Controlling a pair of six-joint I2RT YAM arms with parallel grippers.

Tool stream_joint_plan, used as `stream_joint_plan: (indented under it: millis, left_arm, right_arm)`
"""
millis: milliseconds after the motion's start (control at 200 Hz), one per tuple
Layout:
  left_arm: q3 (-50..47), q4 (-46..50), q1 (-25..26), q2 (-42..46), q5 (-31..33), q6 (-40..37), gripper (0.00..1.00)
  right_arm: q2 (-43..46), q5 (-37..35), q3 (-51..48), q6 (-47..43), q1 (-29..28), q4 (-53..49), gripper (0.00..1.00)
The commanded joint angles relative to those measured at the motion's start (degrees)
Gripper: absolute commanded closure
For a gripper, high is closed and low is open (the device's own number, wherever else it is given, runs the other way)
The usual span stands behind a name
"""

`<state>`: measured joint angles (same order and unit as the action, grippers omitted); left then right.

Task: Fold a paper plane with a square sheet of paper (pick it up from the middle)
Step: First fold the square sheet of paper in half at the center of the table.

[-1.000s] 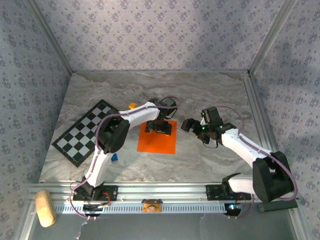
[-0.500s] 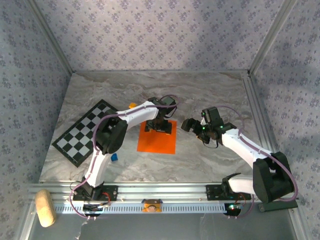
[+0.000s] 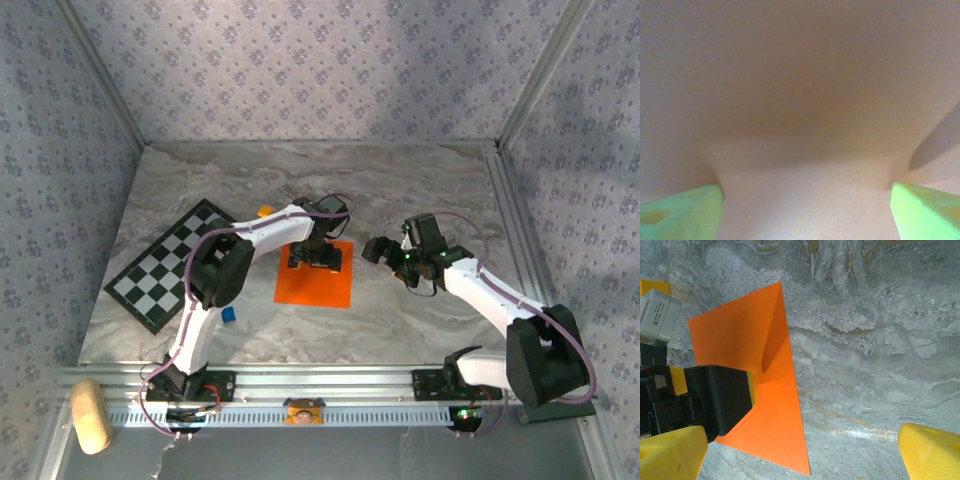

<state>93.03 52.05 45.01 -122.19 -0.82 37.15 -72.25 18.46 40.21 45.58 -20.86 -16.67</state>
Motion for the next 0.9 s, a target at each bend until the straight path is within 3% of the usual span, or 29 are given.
stream_joint_plan:
  millis: [0,895]
  left_arm:
    - [-0.61,-0.02,0.07,-1.16,-0.47,-0.03,0.14]
    - [-2.48,-0.81,0.77,-5.6,-0.43,1.23,0.15]
  right_arm:
    - [0.31,0.7,-0.39,-0.5,0.08,-0.56,0.0]
    - [-1.63,0.0,0.49,0.05,-0.06,-0.43,0.0]
